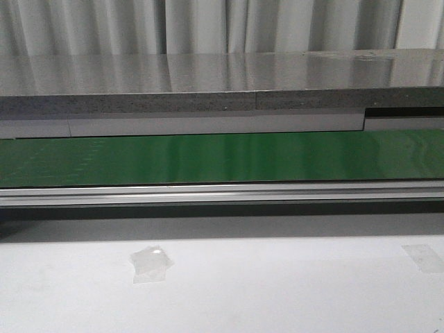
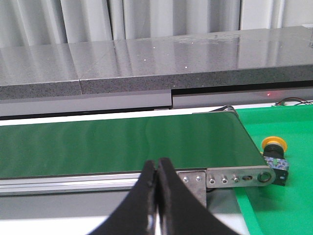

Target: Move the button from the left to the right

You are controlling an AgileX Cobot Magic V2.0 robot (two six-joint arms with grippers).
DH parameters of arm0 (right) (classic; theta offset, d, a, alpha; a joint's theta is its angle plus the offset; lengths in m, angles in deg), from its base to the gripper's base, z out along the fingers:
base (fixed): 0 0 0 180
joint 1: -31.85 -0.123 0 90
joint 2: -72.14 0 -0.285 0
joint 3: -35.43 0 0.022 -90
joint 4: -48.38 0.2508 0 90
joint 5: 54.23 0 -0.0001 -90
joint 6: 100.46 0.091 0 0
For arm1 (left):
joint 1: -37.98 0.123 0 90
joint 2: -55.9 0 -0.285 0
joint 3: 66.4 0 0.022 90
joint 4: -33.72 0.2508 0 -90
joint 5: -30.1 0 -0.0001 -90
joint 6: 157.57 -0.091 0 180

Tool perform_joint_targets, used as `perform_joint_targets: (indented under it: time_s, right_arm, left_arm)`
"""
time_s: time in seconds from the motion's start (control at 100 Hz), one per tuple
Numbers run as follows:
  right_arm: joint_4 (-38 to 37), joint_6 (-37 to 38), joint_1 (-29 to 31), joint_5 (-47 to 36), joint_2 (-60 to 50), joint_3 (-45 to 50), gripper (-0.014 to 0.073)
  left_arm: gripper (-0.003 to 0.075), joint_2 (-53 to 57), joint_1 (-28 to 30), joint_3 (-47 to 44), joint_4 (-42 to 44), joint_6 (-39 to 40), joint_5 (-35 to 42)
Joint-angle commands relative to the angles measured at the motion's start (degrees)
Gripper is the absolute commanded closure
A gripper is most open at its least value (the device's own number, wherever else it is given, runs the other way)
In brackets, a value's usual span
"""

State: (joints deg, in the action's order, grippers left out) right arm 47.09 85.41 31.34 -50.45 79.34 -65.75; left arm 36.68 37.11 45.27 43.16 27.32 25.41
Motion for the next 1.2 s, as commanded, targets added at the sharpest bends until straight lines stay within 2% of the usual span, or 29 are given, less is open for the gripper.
perform_joint_targets:
  time_s: [0.0, 0.33, 1.19]
  right_arm:
    - [-0.4, 0.2, 0.1, -4.6, -1.1, -0.9, 0.0662]
    - [-0.4, 0.2, 0.1, -4.6, -1.1, -0.9, 0.0662]
    - [-0.4, 0.2, 0.1, -4.6, -1.1, -0.9, 0.0662]
  left_arm:
    - [0.074, 1.8, -0.6, -1.2, 0.5, 1.3, 5.8]
    - [0.074, 13.7, -0.6, -10.2, -0.2, 1.4, 5.9]
    - [0.074, 13.6, -0.3, -11.4, -0.8, 1.5, 5.9]
